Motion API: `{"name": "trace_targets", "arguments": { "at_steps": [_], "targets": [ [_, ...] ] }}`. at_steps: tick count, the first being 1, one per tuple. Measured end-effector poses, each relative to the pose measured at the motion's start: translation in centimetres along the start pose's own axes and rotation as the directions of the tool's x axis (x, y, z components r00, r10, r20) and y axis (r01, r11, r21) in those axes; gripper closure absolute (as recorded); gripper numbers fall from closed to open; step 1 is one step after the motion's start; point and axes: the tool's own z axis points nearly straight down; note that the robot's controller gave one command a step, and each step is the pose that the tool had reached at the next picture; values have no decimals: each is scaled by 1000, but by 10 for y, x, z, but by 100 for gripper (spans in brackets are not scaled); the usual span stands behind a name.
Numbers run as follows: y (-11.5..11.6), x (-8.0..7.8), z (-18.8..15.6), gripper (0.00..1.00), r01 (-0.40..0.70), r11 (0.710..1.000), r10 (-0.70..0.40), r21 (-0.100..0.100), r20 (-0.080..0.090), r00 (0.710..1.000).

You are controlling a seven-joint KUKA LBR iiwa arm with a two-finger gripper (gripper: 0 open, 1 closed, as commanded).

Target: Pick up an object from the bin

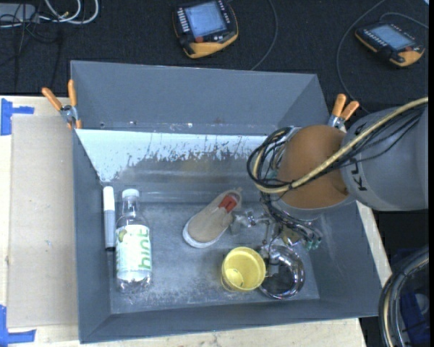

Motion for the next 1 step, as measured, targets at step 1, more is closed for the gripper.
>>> {"name": "trace_targets", "arguments": {
  "at_steps": [1],
  "targets": [
    [30,36,1,0,57,998,-57,-2,-4,998]
  ]
}}
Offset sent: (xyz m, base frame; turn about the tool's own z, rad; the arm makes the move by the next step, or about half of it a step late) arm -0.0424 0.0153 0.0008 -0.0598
